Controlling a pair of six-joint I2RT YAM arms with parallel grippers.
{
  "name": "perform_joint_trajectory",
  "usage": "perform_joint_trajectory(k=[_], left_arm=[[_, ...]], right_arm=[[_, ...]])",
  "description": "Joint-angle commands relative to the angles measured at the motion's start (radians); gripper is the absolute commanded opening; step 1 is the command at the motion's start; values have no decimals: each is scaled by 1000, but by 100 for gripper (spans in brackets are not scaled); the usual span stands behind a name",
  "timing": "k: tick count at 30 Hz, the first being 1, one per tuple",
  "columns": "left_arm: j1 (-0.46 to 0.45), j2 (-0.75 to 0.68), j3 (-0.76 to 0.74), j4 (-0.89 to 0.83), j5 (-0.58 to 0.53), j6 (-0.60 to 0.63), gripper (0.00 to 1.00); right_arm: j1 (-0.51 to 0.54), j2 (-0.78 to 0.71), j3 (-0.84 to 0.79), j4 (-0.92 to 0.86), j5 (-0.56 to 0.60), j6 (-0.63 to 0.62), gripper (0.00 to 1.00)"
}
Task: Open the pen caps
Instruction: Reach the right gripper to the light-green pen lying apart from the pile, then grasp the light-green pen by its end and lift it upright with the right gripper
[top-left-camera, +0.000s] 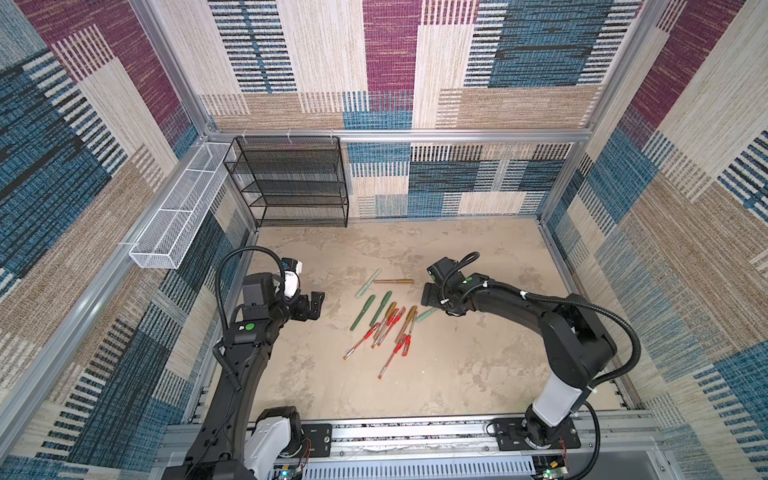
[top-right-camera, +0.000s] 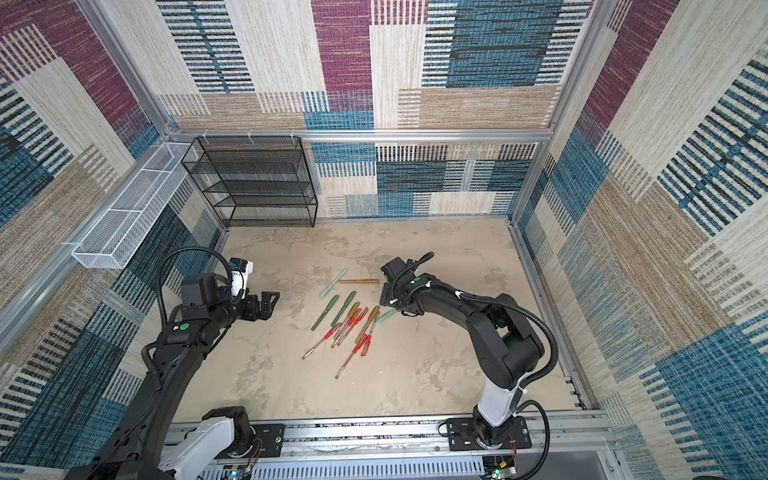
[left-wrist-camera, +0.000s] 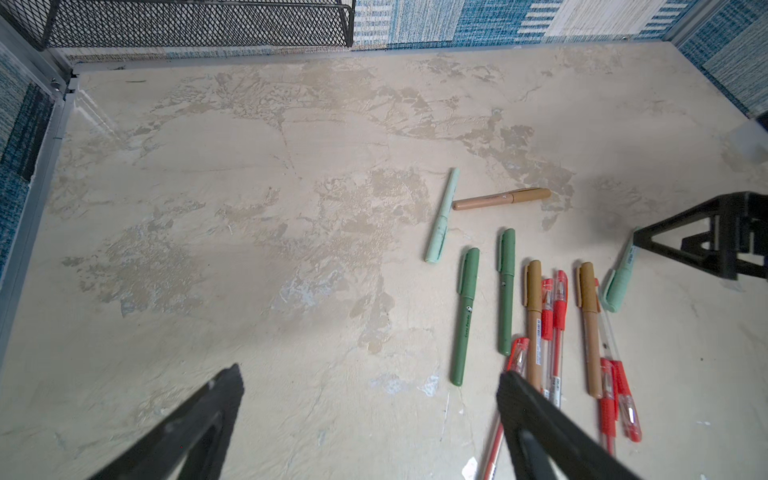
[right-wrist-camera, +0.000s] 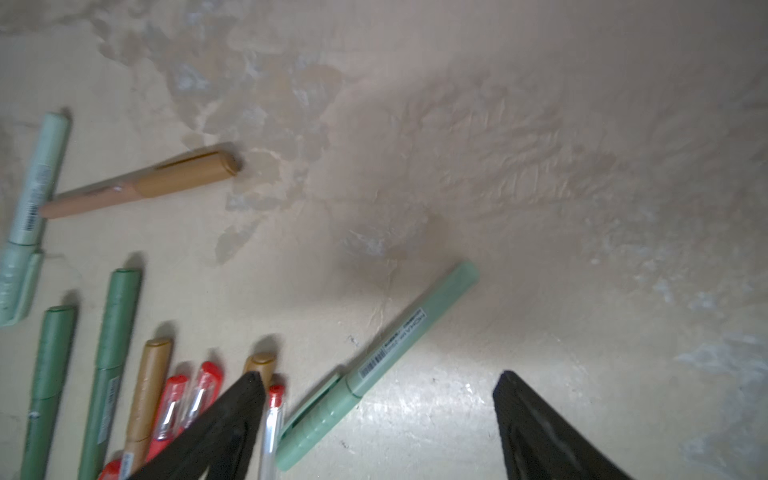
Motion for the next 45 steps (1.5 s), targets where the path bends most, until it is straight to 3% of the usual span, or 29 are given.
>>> perform_joint_trajectory(k=[1,10,18,28,35,45], left_arm=[[-3,-1,-6,21,9,21,99],[-8,3,3,9,-10,27,99],[-18,4,6,18,1,18,99],[-28,1,7,17,1,20,99],[-28,5,6,16,14,19,99],[-29,29,12,13,37,15,98]], right_arm=[[9,37,28,-17,32,29,89],[28,107,56,-46,23,23,88],[93,80,0,-141,0,2,74],[93,-43,-146,-197,4,-37,55],[60,-75,-165,-174,-51,-147,43],[28,-36,-81,-129,-159,-383,40]])
